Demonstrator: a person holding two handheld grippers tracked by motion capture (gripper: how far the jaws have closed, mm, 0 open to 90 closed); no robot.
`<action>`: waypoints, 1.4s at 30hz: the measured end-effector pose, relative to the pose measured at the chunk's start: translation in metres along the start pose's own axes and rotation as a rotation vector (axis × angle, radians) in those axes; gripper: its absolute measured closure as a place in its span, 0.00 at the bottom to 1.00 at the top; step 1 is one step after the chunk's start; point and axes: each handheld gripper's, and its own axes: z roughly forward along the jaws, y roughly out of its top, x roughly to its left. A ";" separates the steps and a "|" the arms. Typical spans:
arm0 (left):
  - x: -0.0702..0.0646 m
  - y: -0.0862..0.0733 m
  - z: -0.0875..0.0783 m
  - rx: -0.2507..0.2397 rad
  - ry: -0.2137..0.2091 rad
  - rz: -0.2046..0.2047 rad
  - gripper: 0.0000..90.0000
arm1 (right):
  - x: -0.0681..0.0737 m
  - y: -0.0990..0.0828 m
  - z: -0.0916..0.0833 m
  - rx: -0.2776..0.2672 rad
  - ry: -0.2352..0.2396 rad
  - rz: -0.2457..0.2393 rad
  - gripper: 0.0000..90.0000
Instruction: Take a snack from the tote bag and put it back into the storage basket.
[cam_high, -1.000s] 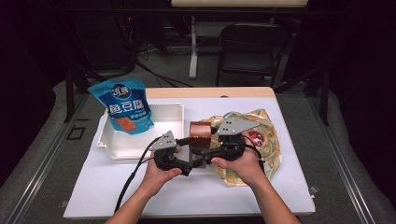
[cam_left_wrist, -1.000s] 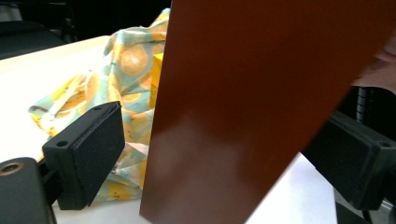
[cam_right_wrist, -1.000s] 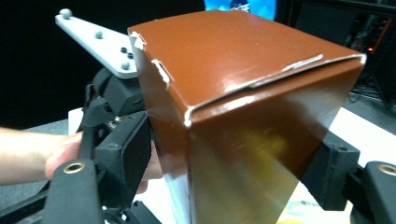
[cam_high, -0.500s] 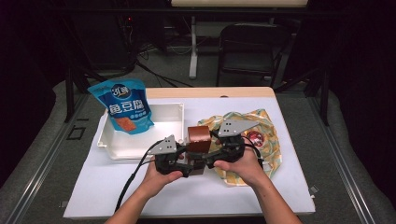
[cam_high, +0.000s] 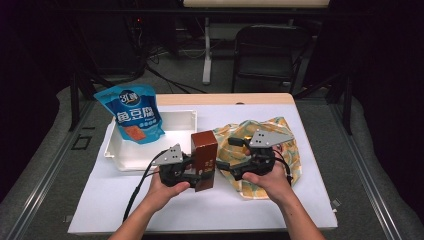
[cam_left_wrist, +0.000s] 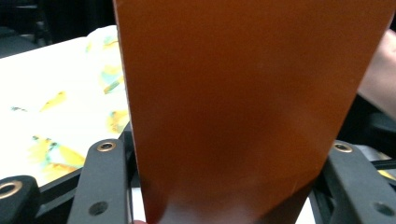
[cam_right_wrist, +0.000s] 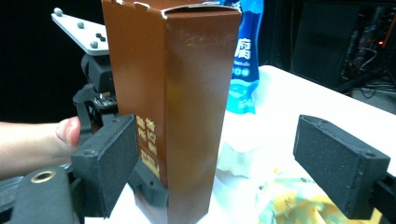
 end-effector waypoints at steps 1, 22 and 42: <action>0.000 0.000 0.000 0.000 0.000 0.000 0.49 | 0.000 0.000 0.000 0.000 0.000 0.000 0.16; 0.015 -0.004 -0.039 -0.023 0.112 -0.023 0.49 | -0.014 -0.068 -0.057 0.025 -0.231 0.085 0.16; 0.027 -0.012 -0.079 -0.008 0.206 -0.052 0.49 | -0.024 -0.098 -0.089 0.020 -0.348 0.144 0.16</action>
